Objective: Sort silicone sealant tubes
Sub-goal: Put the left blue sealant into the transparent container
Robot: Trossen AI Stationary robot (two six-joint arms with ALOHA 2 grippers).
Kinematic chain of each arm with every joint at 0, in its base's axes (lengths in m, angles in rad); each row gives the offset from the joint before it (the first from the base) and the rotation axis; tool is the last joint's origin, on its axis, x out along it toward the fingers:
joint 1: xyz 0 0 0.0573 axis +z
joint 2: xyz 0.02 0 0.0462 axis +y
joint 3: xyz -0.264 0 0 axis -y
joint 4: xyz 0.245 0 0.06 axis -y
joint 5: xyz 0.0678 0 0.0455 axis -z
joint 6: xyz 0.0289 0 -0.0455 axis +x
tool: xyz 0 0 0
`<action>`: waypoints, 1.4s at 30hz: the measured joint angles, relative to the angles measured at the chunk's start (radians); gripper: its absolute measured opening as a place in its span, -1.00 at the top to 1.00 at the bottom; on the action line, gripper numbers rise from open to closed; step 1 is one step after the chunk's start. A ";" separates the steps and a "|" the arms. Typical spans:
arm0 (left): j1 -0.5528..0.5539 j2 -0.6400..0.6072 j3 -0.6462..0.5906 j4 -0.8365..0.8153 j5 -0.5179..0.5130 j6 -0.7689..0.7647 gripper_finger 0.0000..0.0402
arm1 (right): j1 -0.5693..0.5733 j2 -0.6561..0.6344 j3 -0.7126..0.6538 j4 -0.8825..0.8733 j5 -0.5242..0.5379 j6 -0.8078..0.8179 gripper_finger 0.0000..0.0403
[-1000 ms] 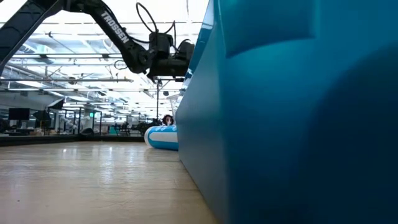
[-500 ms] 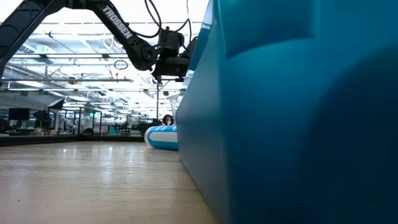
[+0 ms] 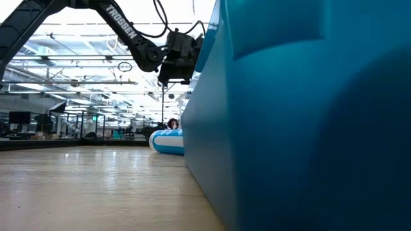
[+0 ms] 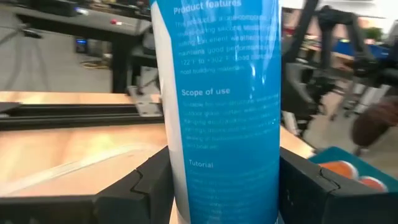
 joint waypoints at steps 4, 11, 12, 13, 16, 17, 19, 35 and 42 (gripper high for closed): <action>-0.005 0.000 0.000 -0.003 0.102 -0.025 -0.10 | -0.006 0.000 0.000 -0.006 0.004 -0.004 -0.26; -0.040 0.000 0.000 -0.003 0.262 -0.070 -0.10 | -0.025 0.000 0.000 -0.023 0.002 -0.016 -0.26; -0.044 0.000 0.000 -0.003 0.276 -0.070 -0.10 | -0.027 0.000 0.000 -0.023 0.002 -0.017 -0.26; -0.047 0.000 0.000 -0.003 0.284 -0.073 -0.10 | -0.031 0.000 0.000 -0.023 0.002 -0.017 -0.26; -0.045 0.000 0.000 -0.003 0.277 -0.093 -0.10 | -0.038 0.000 0.000 -0.024 0.002 -0.017 -0.26; -0.039 0.000 0.000 -0.004 0.262 -0.096 -0.10 | -0.039 0.000 0.000 -0.024 0.002 -0.017 -0.26; -0.029 0.000 0.000 -0.009 0.227 -0.099 -0.10 | -0.040 0.000 0.000 -0.028 0.002 -0.017 -0.26; -0.013 0.000 0.000 -0.299 -0.061 0.117 -0.10 | -0.040 0.000 0.000 -0.042 0.002 -0.047 -0.26; -0.014 -0.001 0.000 -0.388 -0.182 0.188 -0.15 | -0.040 0.000 0.000 -0.043 0.002 -0.047 -0.26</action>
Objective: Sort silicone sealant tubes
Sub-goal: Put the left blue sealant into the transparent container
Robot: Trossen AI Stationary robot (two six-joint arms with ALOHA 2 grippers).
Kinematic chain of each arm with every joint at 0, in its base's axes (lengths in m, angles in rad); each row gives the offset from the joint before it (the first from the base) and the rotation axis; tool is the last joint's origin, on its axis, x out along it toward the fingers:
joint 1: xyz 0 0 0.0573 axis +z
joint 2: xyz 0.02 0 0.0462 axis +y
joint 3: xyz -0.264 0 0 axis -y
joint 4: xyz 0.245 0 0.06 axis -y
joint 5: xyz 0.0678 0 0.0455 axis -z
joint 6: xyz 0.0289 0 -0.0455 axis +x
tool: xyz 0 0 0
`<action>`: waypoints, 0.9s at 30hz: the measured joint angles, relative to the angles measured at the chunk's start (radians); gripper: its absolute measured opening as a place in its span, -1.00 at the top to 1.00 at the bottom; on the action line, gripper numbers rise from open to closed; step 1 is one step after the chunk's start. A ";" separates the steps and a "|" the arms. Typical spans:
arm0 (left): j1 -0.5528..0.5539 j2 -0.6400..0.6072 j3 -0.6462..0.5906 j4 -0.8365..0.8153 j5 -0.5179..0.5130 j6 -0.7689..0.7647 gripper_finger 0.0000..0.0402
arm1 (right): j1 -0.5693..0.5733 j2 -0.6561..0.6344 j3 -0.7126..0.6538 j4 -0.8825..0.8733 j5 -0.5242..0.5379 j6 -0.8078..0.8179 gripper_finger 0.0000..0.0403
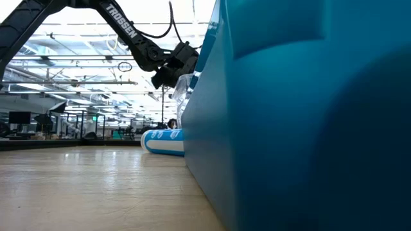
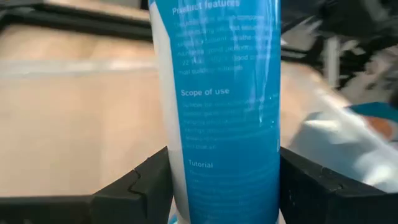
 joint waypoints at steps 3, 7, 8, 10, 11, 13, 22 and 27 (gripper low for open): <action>-0.004 0.000 0.000 -0.024 -0.080 0.013 -0.25 | 0.000 0.000 0.000 0.000 0.000 -0.007 -0.26; -0.010 -0.001 0.000 -0.027 -0.167 0.010 -0.37 | -0.005 0.000 0.000 0.000 -0.001 -0.007 -0.26; -0.011 -0.001 0.000 -0.028 -0.182 0.010 -0.38 | -0.008 0.000 0.000 0.000 -0.001 -0.004 -0.26; -0.012 -0.001 0.000 -0.029 -0.202 0.008 -0.41 | -0.016 0.000 0.000 0.000 -0.001 -0.001 -0.26; -0.012 -0.001 0.000 -0.029 -0.207 0.006 -0.42 | -0.019 0.000 0.000 0.000 -0.001 0.000 -0.26; -0.011 -0.001 0.000 -0.028 -0.208 0.006 -0.42 | -0.025 0.000 0.000 0.000 -0.001 0.000 -0.26; -0.010 -0.001 0.000 -0.001 -0.214 0.008 -0.41 | -0.032 0.000 0.000 -0.001 -0.001 0.001 -0.26; -0.009 -0.001 0.001 0.026 -0.281 -0.037 -0.45 | -0.032 0.000 0.000 -0.001 -0.001 0.000 -0.26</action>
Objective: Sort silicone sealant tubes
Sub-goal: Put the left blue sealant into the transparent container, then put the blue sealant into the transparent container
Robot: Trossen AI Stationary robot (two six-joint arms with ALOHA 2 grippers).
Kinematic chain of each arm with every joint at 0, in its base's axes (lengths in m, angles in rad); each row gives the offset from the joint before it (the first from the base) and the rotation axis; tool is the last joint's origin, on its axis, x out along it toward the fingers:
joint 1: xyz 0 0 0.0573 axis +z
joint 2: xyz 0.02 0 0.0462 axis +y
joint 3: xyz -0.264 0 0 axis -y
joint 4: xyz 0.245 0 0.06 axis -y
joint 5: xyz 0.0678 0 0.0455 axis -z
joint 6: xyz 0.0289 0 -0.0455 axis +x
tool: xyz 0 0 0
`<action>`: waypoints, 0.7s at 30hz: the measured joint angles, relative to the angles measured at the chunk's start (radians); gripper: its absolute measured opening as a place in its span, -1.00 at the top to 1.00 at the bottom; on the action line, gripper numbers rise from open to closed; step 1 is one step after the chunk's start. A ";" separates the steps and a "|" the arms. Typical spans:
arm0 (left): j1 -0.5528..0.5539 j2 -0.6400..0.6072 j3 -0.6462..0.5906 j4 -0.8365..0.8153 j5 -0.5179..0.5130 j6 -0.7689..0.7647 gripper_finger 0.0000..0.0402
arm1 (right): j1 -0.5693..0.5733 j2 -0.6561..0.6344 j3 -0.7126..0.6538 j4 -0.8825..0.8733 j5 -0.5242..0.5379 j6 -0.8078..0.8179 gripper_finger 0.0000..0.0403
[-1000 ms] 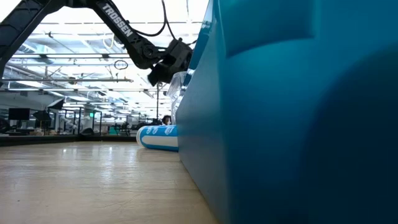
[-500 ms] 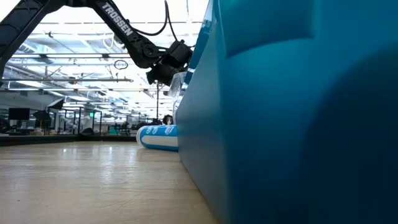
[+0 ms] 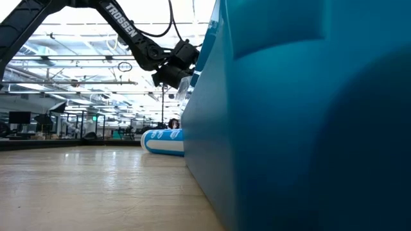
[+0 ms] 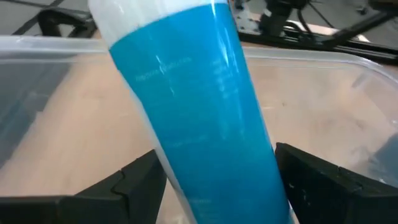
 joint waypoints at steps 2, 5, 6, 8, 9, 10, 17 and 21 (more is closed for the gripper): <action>0.000 0.000 0.005 -0.001 -0.004 -0.018 -0.45 | 0.000 0.000 0.000 0.000 0.000 -0.001 -0.26; 0.000 -0.004 0.006 -0.002 -0.002 -0.023 -0.43 | 0.000 0.000 0.000 -0.002 0.000 -0.002 -0.26; 0.001 -0.011 0.006 -0.009 -0.006 -0.022 -0.42 | 0.000 0.000 0.000 -0.005 0.000 -0.002 -0.26; 0.001 -0.029 0.006 -0.006 -0.007 -0.013 -0.40 | 0.000 0.000 0.000 -0.008 0.000 -0.005 -0.26; 0.001 -0.041 0.006 -0.004 -0.007 -0.003 -0.39 | -0.001 0.000 0.000 -0.009 0.000 -0.007 -0.26; 0.001 -0.054 0.006 -0.001 -0.007 0.003 -0.39 | -0.002 0.000 0.000 -0.009 0.000 -0.008 -0.26; 0.000 -0.164 0.007 -0.033 -0.123 0.048 -0.37 | -0.008 0.000 0.000 -0.016 0.001 -0.010 -0.26; 0.000 -0.237 0.007 -0.113 -0.261 0.063 -0.40 | -0.008 0.000 0.000 -0.025 0.000 -0.010 -0.26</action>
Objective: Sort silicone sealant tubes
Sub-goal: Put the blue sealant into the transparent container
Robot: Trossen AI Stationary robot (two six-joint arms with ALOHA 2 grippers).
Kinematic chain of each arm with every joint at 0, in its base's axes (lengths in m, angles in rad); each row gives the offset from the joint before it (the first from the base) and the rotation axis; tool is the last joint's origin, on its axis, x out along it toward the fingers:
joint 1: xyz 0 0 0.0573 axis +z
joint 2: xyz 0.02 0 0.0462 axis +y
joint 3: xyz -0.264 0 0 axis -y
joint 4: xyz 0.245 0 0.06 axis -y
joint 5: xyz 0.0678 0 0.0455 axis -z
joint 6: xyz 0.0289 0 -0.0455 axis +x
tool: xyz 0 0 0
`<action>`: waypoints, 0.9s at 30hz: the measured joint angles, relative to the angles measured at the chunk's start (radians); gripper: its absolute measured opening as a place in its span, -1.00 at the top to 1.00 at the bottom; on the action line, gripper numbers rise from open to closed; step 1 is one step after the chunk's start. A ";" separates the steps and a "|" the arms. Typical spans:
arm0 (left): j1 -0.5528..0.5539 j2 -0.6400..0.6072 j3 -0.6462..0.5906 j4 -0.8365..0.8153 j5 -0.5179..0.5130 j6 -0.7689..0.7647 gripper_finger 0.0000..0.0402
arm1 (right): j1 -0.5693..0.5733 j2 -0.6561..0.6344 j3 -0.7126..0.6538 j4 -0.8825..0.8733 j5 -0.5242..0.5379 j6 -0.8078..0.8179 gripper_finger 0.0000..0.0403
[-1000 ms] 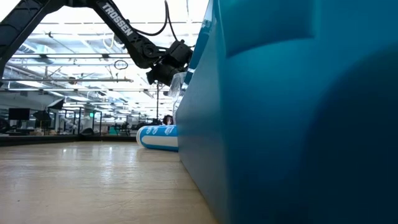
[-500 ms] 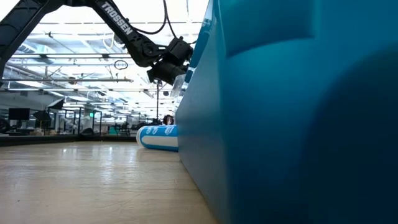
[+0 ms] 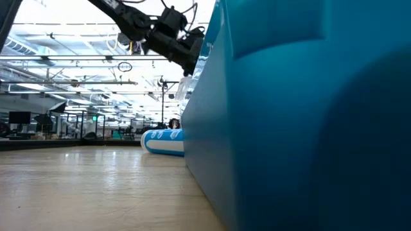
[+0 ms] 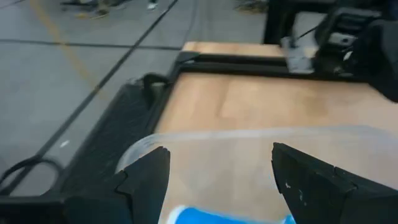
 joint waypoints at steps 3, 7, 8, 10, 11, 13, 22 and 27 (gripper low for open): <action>-0.002 -0.060 0.000 -0.083 -0.039 0.014 -0.40 | 0.000 0.000 0.000 -0.002 0.000 -0.001 -0.26; -0.010 -0.132 0.001 -0.283 -0.038 0.019 -0.38 | 0.000 0.000 0.000 -0.005 0.000 -0.007 -0.26; -0.014 -0.147 0.001 -0.354 -0.033 0.029 -0.37 | 0.000 0.000 0.000 -0.006 0.000 -0.008 -0.26; -0.030 -0.170 0.001 -0.486 -0.034 0.069 -0.36 | 0.000 0.000 0.000 -0.006 0.000 -0.011 -0.26; -0.044 -0.176 0.001 -0.554 -0.034 0.105 -0.35 | 0.000 0.000 0.000 -0.009 0.000 -0.016 -0.26; -0.073 -0.180 0.001 -0.721 -0.034 0.193 -0.31 | 0.000 0.000 0.000 -0.012 0.000 -0.023 -0.26; -0.244 -0.162 -0.054 -0.867 -0.140 0.245 -0.12 | 0.000 0.000 0.000 -0.019 0.000 -0.053 -0.26; -0.300 -0.162 -0.144 -0.752 -0.233 0.248 -0.05 | 0.000 0.000 0.000 -0.022 0.000 -0.060 -0.26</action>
